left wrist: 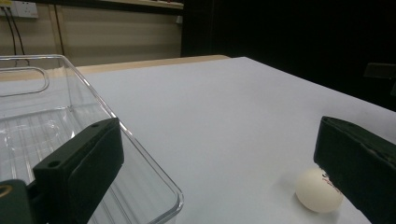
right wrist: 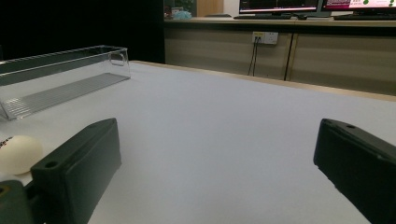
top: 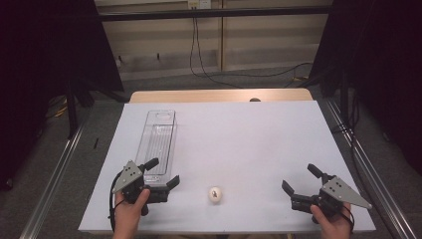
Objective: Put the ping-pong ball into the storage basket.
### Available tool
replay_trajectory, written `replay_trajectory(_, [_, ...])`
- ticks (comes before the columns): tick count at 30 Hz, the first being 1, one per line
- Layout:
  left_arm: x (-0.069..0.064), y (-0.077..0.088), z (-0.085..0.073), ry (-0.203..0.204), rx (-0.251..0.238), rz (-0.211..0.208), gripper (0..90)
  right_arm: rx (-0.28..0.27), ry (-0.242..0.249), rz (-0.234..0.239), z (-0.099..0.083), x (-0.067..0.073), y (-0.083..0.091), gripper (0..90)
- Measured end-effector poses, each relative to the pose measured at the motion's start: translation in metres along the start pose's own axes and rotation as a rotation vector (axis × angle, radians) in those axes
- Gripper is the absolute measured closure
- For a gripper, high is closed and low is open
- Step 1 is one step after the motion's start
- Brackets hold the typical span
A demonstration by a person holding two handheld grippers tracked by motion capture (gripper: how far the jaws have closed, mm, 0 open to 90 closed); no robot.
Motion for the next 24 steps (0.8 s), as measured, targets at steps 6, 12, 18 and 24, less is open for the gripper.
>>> replay_trajectory(6, [-0.004, -0.004, 0.002, -0.010, 0.008, -0.010, 1.7, 0.003, -0.001, 0.008, 0.000, 0.000, 0.000, 0.5])
replay_trajectory(12, [-0.008, -0.008, 0.003, -0.008, 0.011, -0.017, 1.8, 0.000, -0.005, 0.000, 0.000, 0.001, -0.001, 0.5])
replay_trajectory(18, [-0.010, -0.009, 0.003, -0.019, 0.018, -0.033, 1.8, 0.002, -0.005, 0.001, -0.001, 0.002, -0.002, 0.5])
replay_trajectory(24, [-0.015, -0.013, 0.005, -0.008, 0.013, -0.042, 1.8, 0.006, -0.001, 0.008, -0.001, 0.002, -0.002, 0.6])
Point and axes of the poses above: each handheld gripper's, and its own axes: y roughly backward along the jaws, z roughly out of its top, x roughly to its left, the point moved 3 cm from there along -y, roughly forward along the jaws, and after that the axes turned 7 degrees about -y, right-handed, at the moved point
